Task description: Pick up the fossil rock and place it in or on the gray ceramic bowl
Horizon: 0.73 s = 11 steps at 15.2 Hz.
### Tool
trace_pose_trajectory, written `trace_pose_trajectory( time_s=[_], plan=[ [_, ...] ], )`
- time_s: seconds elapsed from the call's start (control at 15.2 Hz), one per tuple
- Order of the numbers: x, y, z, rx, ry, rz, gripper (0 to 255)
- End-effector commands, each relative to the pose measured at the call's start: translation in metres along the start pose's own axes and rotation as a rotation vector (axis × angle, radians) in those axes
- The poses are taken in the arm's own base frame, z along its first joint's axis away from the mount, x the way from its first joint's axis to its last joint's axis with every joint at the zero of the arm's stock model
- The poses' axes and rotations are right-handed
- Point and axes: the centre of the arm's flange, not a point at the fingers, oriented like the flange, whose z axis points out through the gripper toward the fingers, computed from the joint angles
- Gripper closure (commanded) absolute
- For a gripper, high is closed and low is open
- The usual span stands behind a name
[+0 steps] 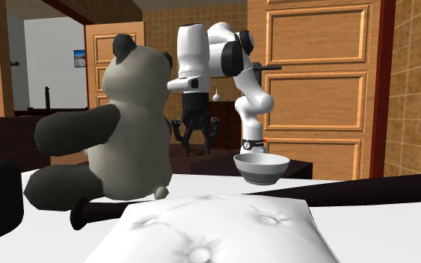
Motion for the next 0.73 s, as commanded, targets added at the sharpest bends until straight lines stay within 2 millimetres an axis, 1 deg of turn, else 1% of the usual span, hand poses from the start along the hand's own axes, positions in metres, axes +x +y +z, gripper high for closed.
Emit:
trace_pose_trajectory(
  time_s=[0.0,0.26,0.66],
  plan=[
    [0.000,0.000,-0.010,0.000,0.000,0.000,255],
    [-0.001,-0.001,-0.030,0.000,0.000,0.000,255],
    [-0.011,-0.079,-0.030,0.000,0.000,0.000,255]
  ],
)
